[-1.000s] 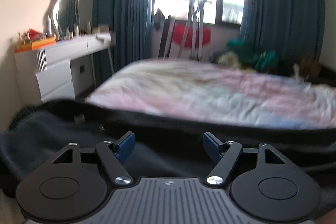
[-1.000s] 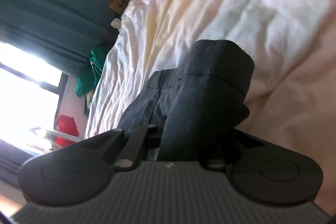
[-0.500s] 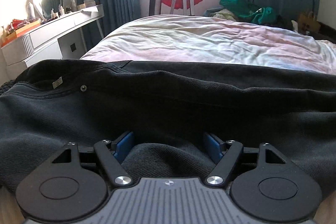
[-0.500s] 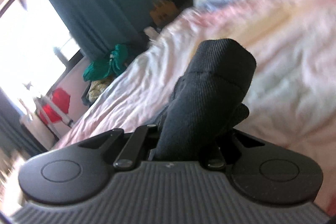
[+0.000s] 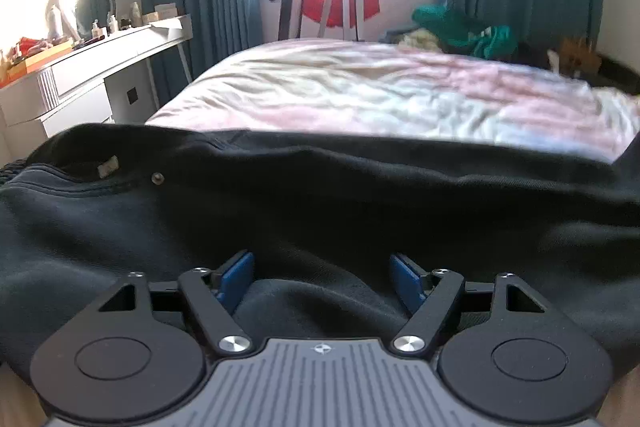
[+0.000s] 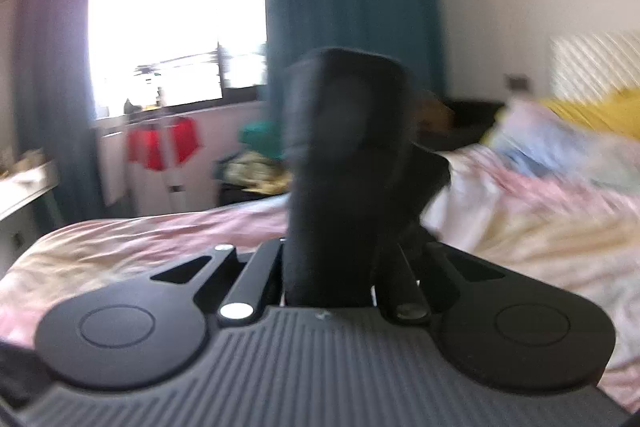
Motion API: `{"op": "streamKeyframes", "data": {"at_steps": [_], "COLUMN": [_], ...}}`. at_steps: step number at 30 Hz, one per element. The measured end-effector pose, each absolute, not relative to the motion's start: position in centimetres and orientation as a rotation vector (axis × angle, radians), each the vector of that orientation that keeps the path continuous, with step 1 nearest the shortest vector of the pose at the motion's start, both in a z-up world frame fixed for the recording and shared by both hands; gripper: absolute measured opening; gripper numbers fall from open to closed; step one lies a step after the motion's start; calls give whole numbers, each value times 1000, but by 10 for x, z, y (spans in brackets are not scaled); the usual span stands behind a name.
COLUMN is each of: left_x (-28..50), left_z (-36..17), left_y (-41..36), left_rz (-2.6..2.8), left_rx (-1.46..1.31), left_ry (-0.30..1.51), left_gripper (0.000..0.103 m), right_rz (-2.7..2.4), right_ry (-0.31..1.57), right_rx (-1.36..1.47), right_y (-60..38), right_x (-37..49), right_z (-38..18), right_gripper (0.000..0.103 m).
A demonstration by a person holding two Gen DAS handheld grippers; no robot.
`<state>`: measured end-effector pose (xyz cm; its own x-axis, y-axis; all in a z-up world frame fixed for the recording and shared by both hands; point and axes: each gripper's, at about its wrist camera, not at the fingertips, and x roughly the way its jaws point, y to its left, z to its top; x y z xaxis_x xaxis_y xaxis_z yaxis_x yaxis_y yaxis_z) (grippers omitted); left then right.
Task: Fold clothes
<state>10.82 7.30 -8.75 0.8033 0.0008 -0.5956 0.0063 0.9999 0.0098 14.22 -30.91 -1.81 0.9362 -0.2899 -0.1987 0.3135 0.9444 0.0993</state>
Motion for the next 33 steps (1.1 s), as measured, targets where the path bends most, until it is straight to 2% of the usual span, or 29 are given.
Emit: {"op": "streamKeyframes", "data": {"at_steps": [6,8,11,13,20,26,28,33], "left_x": [80,72,73,72,59,63,65,67], "left_z": [-41,-31,-31,-32,-10,-14,-17,-21], "left_y": [117,135,158,167,175,167,162,150], "left_rz": [31,8,-5,-9,-22,-61,-77,-110], "left_rx": [-201,-262,-369,-432,-476,-429,-412,-354], "left_ry": [532,494,499,504,356,353,370,381], "left_gripper": [75,79,78,78,79,79,79,79], "right_rz": [-38,65,213,201,261,351,364,477], "right_ry": [174,249,404,433,281,370,382,515], "right_rx": [-87,-168,-269,-371,-309,-322,-321,-197], "right_y": [-181,-143,-96,-79,-73,-57,-56,-69], "right_x": [137,135,134,132,113,118,119,114], "right_z": [-36,-67,-120,-144,-114,-146,-141,-117], "right_gripper": [12,12,13,13,13,17,22,66]}}
